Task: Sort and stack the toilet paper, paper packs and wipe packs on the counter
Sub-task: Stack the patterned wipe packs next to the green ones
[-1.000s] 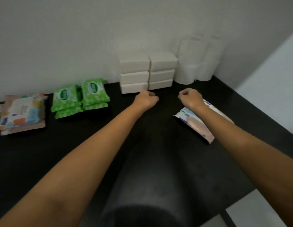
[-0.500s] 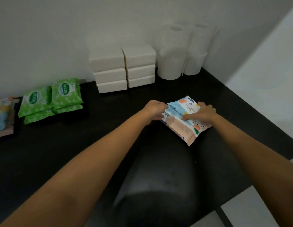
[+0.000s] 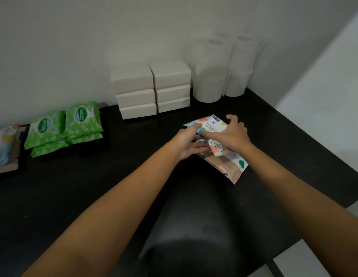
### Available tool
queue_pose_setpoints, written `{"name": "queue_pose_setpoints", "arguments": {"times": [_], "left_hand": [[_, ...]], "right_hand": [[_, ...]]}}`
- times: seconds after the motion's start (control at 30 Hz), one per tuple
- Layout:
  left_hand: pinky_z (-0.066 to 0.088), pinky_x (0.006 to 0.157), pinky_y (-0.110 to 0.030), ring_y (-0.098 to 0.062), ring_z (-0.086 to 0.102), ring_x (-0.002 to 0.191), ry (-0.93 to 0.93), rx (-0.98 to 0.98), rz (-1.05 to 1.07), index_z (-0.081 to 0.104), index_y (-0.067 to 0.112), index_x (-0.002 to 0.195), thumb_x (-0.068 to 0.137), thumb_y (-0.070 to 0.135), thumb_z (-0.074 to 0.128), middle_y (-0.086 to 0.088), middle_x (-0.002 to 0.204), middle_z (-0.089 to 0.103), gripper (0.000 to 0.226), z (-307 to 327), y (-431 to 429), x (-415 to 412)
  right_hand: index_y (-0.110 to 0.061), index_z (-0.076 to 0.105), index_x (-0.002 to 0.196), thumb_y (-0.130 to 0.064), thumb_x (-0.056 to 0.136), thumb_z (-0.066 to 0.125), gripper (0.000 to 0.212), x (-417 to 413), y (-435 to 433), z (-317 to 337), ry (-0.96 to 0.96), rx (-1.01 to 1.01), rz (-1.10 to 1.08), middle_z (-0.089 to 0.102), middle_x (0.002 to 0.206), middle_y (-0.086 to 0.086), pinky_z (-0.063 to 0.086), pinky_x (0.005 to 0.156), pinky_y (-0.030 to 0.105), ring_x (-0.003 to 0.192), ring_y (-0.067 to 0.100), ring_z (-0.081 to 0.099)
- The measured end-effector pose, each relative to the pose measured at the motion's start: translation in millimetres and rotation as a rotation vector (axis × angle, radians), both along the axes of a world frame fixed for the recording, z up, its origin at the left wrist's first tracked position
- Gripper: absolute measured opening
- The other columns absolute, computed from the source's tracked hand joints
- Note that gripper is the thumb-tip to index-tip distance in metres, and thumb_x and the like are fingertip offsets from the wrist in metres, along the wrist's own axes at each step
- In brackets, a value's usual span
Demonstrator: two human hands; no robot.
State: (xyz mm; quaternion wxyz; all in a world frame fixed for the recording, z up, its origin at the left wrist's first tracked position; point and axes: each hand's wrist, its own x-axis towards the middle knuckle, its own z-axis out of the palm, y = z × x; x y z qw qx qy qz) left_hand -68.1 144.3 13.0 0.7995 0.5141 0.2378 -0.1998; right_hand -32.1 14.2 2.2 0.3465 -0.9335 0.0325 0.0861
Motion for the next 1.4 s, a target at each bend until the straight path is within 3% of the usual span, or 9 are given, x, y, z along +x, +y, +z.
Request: {"name": "queue_pose_setpoints", "arguments": {"times": [0.13,0.27,0.53,0.63,0.77,0.9,1.07,1.27,1.4], "left_hand": [[0.050,0.081,-0.039,-0.027,0.062,0.102,-0.060,-0.007,0.162,0.049,0.008,0.126,0.095,0.010,0.047,-0.015,0.127,0.058,0.031,2,39,-23],[0.053,0.072,-0.037,-0.020,0.064,0.086,-0.139,0.026,0.327,0.049,0.004,0.127,0.095,0.004,0.044,-0.012,0.113,0.064,0.033,-1,103,-57],[0.059,0.058,-0.029,-0.018,0.065,0.081,-0.149,0.279,0.512,0.053,0.007,0.121,0.092,0.007,0.053,-0.007,0.096,0.067,0.029,3,243,-156],[0.059,0.064,-0.033,-0.020,0.066,0.082,-0.109,0.365,0.549,0.055,0.012,0.112,0.092,0.012,0.054,-0.006,0.094,0.067,0.020,3,290,-196],[0.056,0.077,-0.038,-0.021,0.066,0.090,-0.057,0.416,0.558,0.054,0.013,0.122,0.093,0.014,0.053,-0.007,0.104,0.067,0.029,4,347,-238],[0.059,0.067,-0.031,-0.016,0.066,0.087,-0.043,0.447,0.528,0.055,0.009,0.124,0.092,0.011,0.052,-0.002,0.099,0.067,0.032,8,397,-271],[0.055,0.074,-0.033,-0.020,0.064,0.095,-0.036,0.478,0.606,0.041,0.011,0.138,0.091,0.010,0.054,-0.005,0.107,0.062,0.048,8,452,-292],[0.052,0.092,-0.040,-0.023,0.060,0.105,-0.028,0.620,0.707,0.040,0.014,0.140,0.090,0.012,0.057,-0.011,0.132,0.054,0.053,4,507,-283],[0.052,0.085,-0.038,-0.021,0.059,0.095,-0.021,0.672,0.717,0.044,0.015,0.138,0.092,0.013,0.053,-0.010,0.126,0.056,0.047,1,537,-265]], "right_hand": [[-0.023,0.010,0.149,-0.049,0.069,0.074,0.105,-26,51,9,-0.050,0.076,0.110,0.026,0.141,0.012,0.030,0.107,0.040,0.132,0.028,0.028],[-0.017,0.011,0.150,-0.029,0.084,0.065,0.086,-54,112,13,-0.044,0.203,0.250,0.026,0.140,0.011,0.029,0.110,0.035,0.132,0.026,0.032],[-0.002,0.050,0.130,-0.005,0.095,0.047,0.036,-108,230,13,0.613,0.820,0.380,0.060,0.126,0.017,0.052,0.083,0.031,0.097,0.021,0.063],[0.001,0.052,0.128,-0.001,0.093,0.050,0.035,-133,284,8,0.641,0.816,0.427,0.059,0.128,0.020,0.048,0.093,0.035,0.116,0.030,0.058],[0.010,0.049,0.128,0.005,0.092,0.048,0.036,-164,351,6,0.664,0.858,0.413,0.055,0.130,0.026,0.046,0.091,0.034,0.105,0.031,0.061],[0.010,0.046,0.130,0.005,0.092,0.048,0.038,-185,408,2,0.691,0.882,0.414,0.053,0.132,0.026,0.046,0.091,0.035,0.122,0.035,0.053],[0.004,0.046,0.133,0.003,0.092,0.049,0.041,-204,467,2,0.637,0.878,0.467,0.053,0.136,0.018,0.046,0.099,0.035,0.125,0.030,0.052],[-0.007,0.053,0.128,-0.018,0.092,0.053,0.038,-201,534,3,0.405,0.496,0.529,0.059,0.129,0.009,0.047,0.101,0.037,0.116,0.026,0.057],[-0.007,0.050,0.129,-0.020,0.094,0.049,0.037,-191,571,7,0.274,0.332,0.582,0.058,0.127,0.012,0.046,0.101,0.037,0.116,0.028,0.056]]}}
